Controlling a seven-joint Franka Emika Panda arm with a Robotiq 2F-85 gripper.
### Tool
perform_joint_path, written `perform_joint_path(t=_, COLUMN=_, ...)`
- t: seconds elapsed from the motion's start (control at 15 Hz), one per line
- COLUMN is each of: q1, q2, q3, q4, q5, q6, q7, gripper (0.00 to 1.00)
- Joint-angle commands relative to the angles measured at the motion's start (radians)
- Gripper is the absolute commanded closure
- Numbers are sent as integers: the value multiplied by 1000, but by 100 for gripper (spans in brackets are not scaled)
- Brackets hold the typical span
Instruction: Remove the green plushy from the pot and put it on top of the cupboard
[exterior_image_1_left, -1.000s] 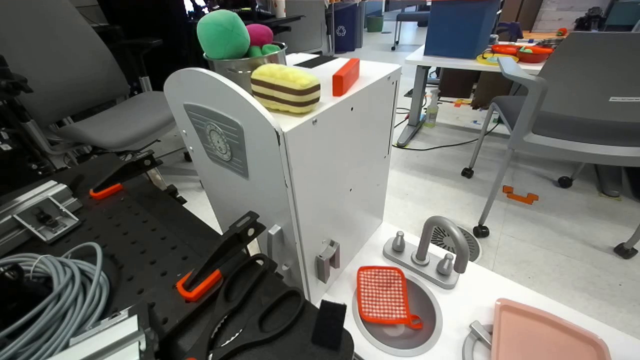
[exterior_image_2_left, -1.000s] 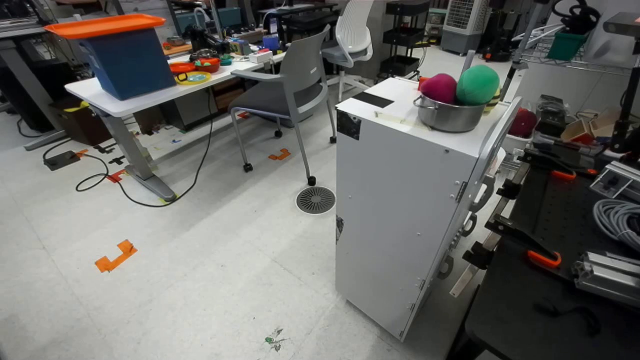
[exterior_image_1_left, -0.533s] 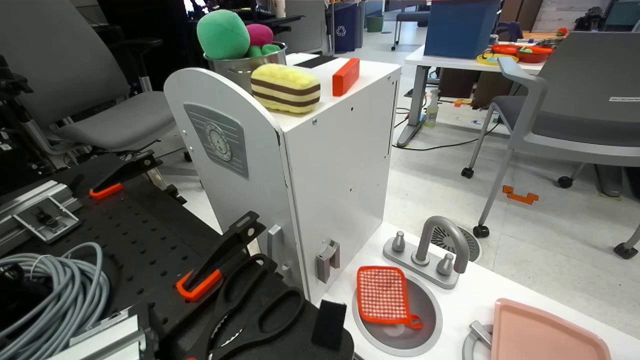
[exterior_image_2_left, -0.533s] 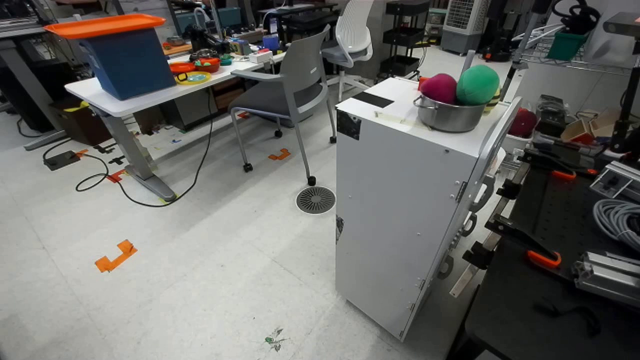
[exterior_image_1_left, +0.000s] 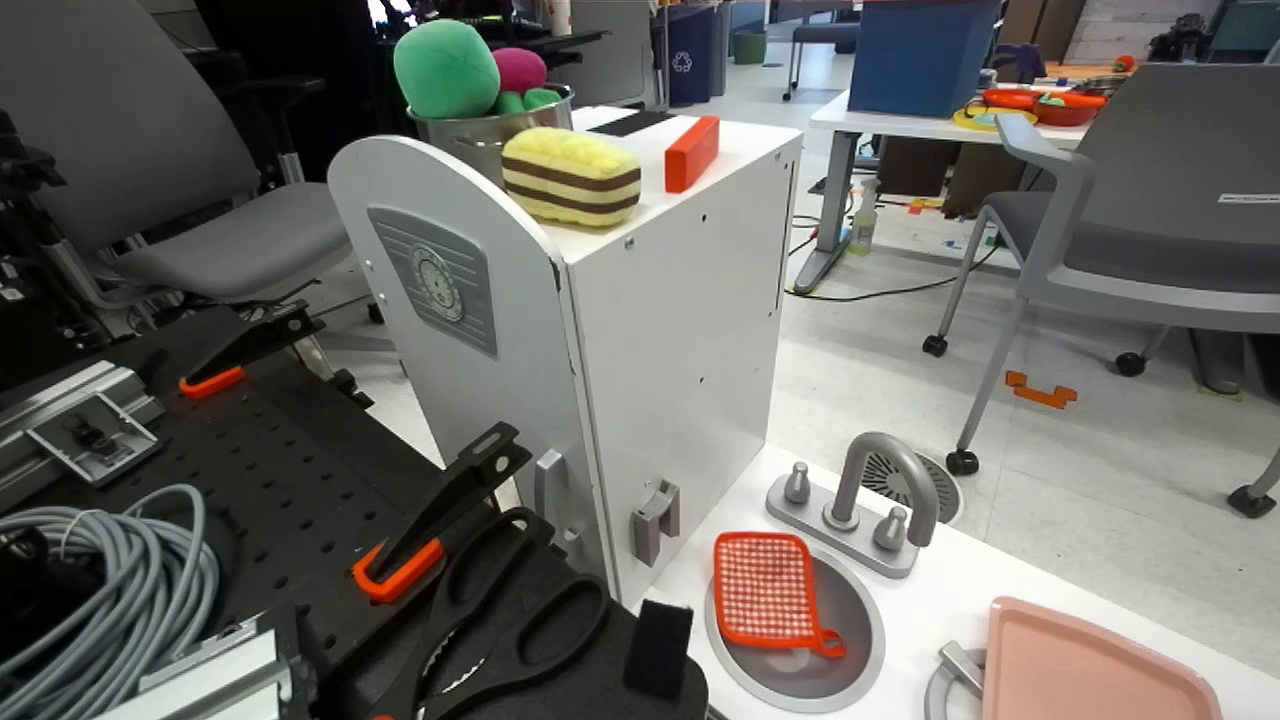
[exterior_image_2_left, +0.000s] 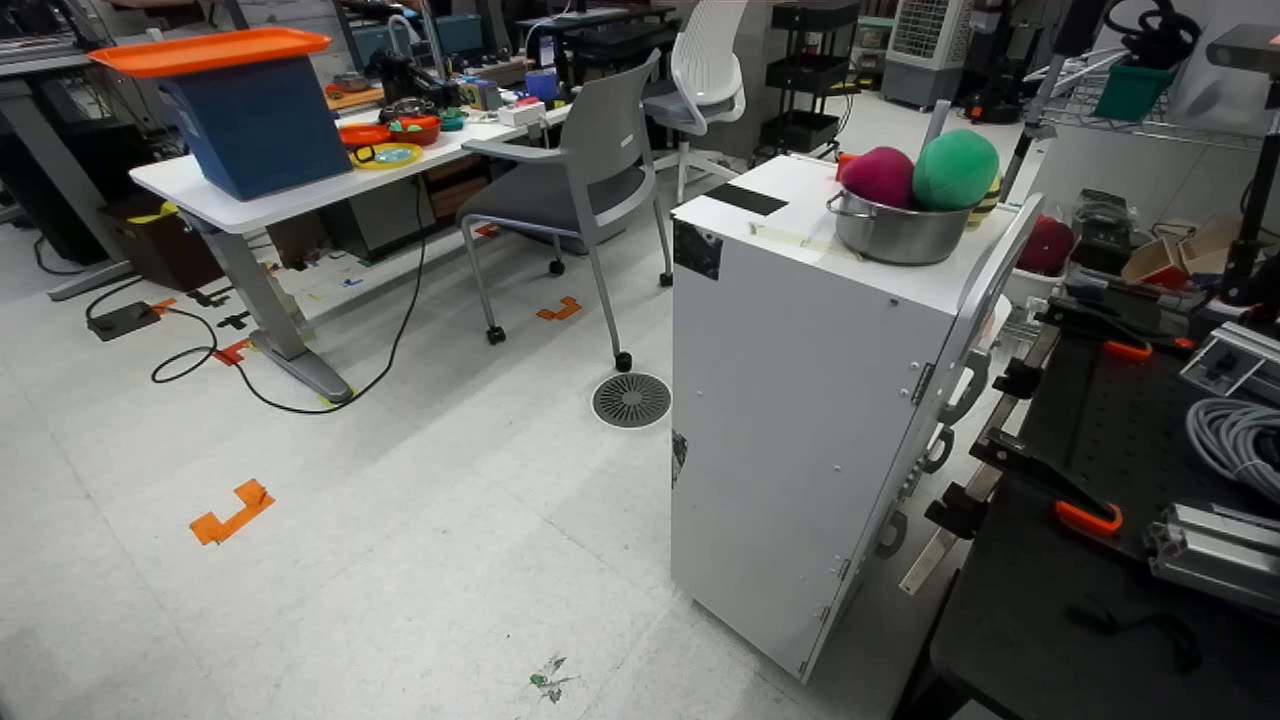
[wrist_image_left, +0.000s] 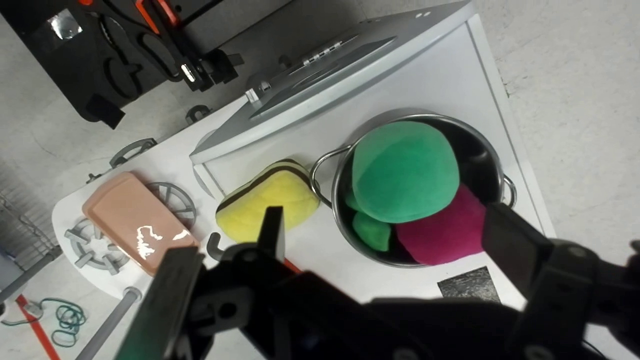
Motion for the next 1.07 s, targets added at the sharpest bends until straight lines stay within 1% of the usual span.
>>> perform_joint_path(t=0.0, q1=17, q2=30, q3=-11, q4=11, q5=19, q6=25, q7=-8, gripper=0)
perform_joint_path(t=1.0, q1=32, q2=135, q3=-8, q4=13, q5=-52, q6=126, q7=47, gripper=0)
